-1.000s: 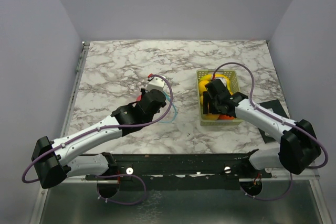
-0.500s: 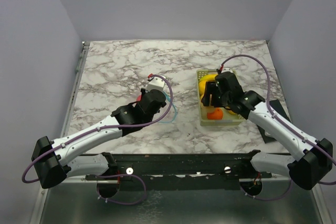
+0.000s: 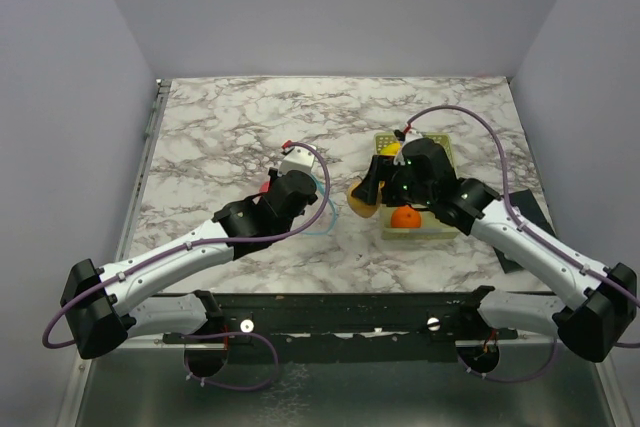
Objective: Place the food in the zip-top bag and seal the zipper
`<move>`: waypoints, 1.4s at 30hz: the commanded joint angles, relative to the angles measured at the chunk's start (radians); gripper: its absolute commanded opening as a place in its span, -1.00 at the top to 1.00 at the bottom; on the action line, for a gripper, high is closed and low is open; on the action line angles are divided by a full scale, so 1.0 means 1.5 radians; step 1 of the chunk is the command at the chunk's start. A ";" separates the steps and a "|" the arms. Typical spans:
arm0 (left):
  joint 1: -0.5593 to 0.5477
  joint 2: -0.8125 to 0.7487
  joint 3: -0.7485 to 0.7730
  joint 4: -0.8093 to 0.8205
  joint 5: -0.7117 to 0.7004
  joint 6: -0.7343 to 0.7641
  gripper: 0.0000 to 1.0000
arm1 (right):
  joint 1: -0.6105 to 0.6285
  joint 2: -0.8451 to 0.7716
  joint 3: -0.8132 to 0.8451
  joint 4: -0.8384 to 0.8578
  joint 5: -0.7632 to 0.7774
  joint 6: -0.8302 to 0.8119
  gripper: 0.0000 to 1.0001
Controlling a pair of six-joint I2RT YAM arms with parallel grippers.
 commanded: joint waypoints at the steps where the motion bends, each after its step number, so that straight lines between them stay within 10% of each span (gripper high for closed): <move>1: 0.004 0.005 0.016 0.000 0.015 0.003 1.00 | 0.036 0.023 0.005 0.080 -0.032 0.044 0.34; 21: 0.003 -0.003 0.016 -0.001 0.016 0.006 1.00 | 0.165 0.250 0.085 0.245 0.051 0.131 0.22; 35: 0.004 -0.008 0.016 -0.001 0.014 0.005 1.00 | 0.187 0.314 0.099 0.278 0.079 0.162 -0.79; 42: 0.003 -0.007 0.016 -0.001 0.013 0.006 1.00 | 0.188 0.283 0.078 0.279 0.079 0.157 -0.87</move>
